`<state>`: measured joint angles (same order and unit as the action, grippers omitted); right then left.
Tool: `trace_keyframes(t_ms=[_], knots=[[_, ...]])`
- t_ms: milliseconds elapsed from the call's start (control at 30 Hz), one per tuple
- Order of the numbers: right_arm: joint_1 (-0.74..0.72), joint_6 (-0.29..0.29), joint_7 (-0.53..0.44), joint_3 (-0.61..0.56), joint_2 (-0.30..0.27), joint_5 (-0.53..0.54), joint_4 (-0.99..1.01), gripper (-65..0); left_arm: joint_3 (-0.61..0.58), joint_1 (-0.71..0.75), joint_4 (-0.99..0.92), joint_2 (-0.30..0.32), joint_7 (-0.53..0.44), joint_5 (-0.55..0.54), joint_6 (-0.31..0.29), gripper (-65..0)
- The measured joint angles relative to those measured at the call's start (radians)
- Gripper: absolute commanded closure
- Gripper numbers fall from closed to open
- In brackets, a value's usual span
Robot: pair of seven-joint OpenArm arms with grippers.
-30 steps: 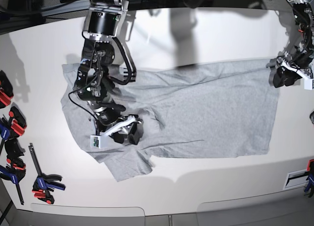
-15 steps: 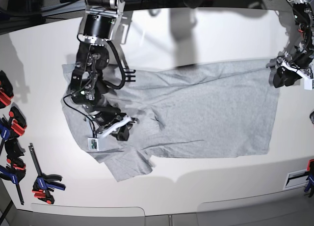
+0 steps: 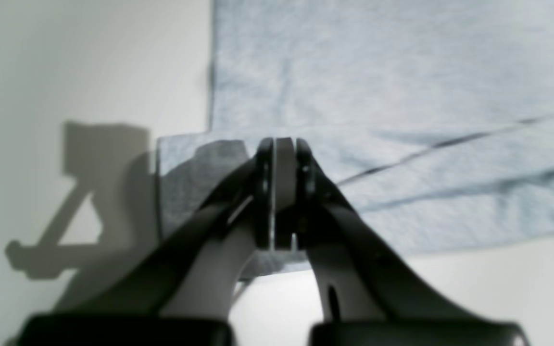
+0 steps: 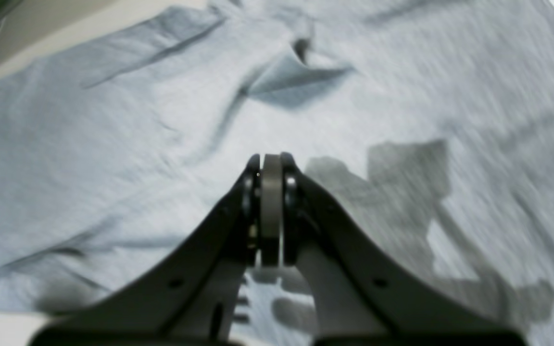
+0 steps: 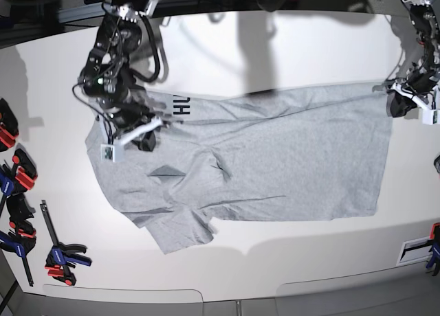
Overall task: Fold the T-shirt properly
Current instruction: 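Fold the grasped sleeve inward over the shirt body with the right gripper, then grasp the collar edge with both grippers and pull it taut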
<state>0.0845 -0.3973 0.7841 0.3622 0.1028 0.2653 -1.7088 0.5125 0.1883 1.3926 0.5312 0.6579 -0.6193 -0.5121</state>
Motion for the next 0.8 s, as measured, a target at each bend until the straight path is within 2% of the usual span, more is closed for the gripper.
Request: trace_keyframes(t_ms=[100, 200, 267, 300, 400, 533, 633, 733, 800], knots=[[0.046, 0.0, -0.012, 0.0, -0.023, -0.034, 0.0, 0.0, -0.103, -0.002, -0.039, 0.0, -0.062, 0.074, 0.041, 0.0], [0.074, 0.003, -0.017, 0.0, -0.043, -0.046, 0.0, 0.0, -0.195, 0.0, -0.087, -0.005, -0.161, 0.12, 0.13, 0.0], [0.089, 0.017, -0.029, 0.0, -0.054, -0.065, 0.0, 0.0, -0.239, -0.005, -0.115, 0.005, -0.173, 0.155, 0.17, 0.0], [0.096, 0.027, -0.034, 0.0, -0.057, -0.104, 0.001, 0.0, -0.256, -0.016, -0.136, 0.003, -0.189, 0.17, 0.175, 0.0], [0.097, 0.053, -0.044, 0.0, -0.073, -0.13, 0.051, 0.0, -0.281, -0.062, -0.217, 0.005, -0.229, 0.175, 0.17, 0.0], [0.092, 0.054, -0.083, 0.0, -0.099, -0.111, 0.131, 0.0, -0.281, -0.09, -0.308, 0.011, -0.274, 0.137, 0.142, 0.0], [0.082, 0.048, -0.081, 0.0, -0.122, -0.099, 0.174, 0.0, -0.277, -0.095, -0.322, 0.012, -0.249, 0.114, 0.138, 0.0], [0.089, 0.049, -0.034, 0.0, -0.136, -0.089, 0.179, 0.0, -0.275, -0.09, -0.317, 0.017, -0.222, 0.086, 0.134, 0.0], [0.115, 0.049, -0.047, -0.001, -0.145, -0.05, 0.178, 0.0, -0.273, -0.061, -0.288, 0.024, -0.19, 0.041, 0.117, 0.0]])
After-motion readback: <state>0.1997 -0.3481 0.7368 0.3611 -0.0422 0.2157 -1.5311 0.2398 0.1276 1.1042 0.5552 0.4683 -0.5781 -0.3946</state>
